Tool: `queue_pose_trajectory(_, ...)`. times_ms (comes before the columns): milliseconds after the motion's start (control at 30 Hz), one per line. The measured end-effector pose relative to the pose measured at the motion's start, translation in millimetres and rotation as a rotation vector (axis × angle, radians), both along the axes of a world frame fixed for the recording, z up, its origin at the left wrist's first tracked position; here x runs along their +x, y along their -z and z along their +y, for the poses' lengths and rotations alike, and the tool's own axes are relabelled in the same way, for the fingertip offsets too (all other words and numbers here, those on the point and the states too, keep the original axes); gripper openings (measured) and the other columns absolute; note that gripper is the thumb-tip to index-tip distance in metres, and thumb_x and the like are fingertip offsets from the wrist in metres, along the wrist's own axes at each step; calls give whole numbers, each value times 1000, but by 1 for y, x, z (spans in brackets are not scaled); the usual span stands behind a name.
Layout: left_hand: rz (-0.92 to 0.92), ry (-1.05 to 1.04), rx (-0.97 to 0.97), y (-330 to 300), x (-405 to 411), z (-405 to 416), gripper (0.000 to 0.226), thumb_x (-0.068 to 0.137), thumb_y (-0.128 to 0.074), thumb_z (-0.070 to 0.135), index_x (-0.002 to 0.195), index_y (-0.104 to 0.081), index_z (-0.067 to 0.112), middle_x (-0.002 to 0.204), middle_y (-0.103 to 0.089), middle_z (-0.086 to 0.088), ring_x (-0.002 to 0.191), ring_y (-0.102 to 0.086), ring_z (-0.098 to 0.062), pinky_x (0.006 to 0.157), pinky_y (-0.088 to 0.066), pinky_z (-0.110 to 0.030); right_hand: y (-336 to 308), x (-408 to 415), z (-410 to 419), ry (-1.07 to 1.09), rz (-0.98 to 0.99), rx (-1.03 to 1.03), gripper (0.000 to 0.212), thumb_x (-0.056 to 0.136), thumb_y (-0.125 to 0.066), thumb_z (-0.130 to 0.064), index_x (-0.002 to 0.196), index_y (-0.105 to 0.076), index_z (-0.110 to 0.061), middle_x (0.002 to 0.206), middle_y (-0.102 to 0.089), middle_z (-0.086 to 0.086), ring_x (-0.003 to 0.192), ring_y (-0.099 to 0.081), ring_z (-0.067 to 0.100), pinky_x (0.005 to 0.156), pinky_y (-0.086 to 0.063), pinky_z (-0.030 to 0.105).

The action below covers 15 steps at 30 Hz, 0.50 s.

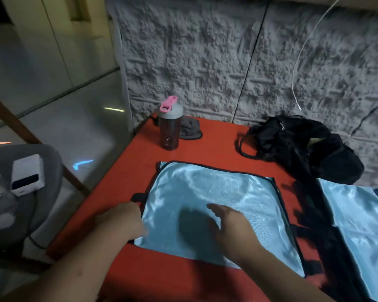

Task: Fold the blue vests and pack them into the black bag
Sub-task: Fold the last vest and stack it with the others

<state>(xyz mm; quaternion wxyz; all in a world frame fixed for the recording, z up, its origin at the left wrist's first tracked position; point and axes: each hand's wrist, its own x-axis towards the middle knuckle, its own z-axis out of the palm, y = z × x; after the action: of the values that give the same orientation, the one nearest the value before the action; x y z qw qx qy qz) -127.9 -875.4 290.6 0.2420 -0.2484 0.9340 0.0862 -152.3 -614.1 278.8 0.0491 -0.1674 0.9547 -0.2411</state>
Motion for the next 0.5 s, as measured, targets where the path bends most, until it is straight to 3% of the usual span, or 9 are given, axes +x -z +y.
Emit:
queue_pose_trajectory(167,23,11,108,-3,2,-4,38,76,-67,30,110,-64,13,110,-69,-2,99,-69,-21,79,-55,-28,-9,-42,-84,14,-68,-61,34,98,-53,-29,128,-68,-24,103,-76,-3,85,-71,12,80,-55,21)
queue_pose_trajectory(267,34,14,149,-1,-1,-7,29,81,-61,22,109,-65,12,112,-69,-5,102,-68,-23,79,-53,-30,-9,-73,-136,71,-96,-39,30,96,-54,-28,119,-71,-20,108,-74,2,97,-70,21,81,-54,27)
queue_pose_trajectory(333,56,18,151,1,-2,-6,33,83,-62,23,115,-65,13,119,-68,-5,109,-67,-24,84,-53,-32,-6,-92,-166,118,-100,-25,19,93,-56,-29,98,-71,-18,98,-71,2,97,-67,24,76,-51,29)
queue_pose_trajectory(400,68,29,135,3,-4,-2,39,84,-65,25,122,-63,15,126,-66,-4,116,-65,-24,90,-53,-35,-1,-105,-188,115,-113,10,18,90,-62,-32,82,-58,-16,86,-65,3,92,-66,28,73,-50,32)
queue_pose_trajectory(433,72,31,130,3,-6,-1,41,84,-65,25,125,-62,16,128,-65,-3,119,-63,-24,92,-52,-36,1,-110,-197,102,-125,55,20,89,-64,-32,84,-54,-16,90,-65,5,95,-66,30,74,-49,33)
queue_pose_trajectory(500,88,22,146,4,-10,0,44,85,-64,24,128,-60,17,130,-64,-3,122,-61,-24,94,-51,-37,7,-115,-209,84,-135,147,27,86,-64,-24,109,-53,-14,110,-66,12,108,-63,33,82,-48,36)
